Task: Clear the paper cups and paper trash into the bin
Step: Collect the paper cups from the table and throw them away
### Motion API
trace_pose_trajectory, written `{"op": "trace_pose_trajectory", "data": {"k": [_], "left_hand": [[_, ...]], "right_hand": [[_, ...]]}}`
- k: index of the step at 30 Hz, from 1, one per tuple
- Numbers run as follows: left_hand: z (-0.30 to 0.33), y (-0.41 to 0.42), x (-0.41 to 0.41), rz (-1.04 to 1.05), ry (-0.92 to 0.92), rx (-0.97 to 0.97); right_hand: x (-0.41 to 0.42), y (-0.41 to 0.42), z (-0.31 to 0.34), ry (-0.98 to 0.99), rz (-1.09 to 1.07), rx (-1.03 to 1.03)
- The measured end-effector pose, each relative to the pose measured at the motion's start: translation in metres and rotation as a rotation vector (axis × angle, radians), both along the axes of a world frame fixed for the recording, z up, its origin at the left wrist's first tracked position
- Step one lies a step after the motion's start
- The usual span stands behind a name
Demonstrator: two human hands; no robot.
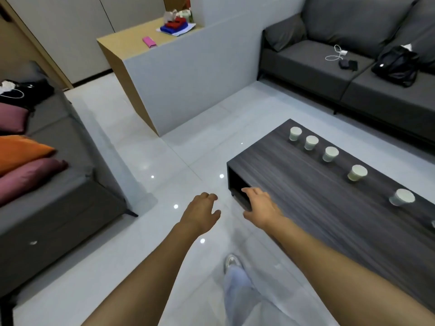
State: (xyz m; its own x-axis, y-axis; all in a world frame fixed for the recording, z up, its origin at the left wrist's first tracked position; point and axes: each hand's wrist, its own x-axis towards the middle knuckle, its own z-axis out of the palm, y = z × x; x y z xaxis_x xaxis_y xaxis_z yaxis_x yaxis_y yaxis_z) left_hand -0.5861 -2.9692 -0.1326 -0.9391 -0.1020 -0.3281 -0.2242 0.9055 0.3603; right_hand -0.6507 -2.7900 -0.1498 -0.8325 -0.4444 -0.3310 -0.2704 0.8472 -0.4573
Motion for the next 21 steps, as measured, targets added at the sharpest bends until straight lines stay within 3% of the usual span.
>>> {"op": "trace_pose_trajectory", "data": {"k": [11,21], "left_hand": [[0.014,-0.092,-0.241,-0.08,0.015,-0.029],[-0.01,-0.176,-0.474,-0.334,0.001,-0.032]], "right_hand": [[-0.222,-0.092,0.01,-0.031,-0.089,-0.053],[-0.405,-0.169,-0.019,-0.049,-0.369,-0.067]]}}
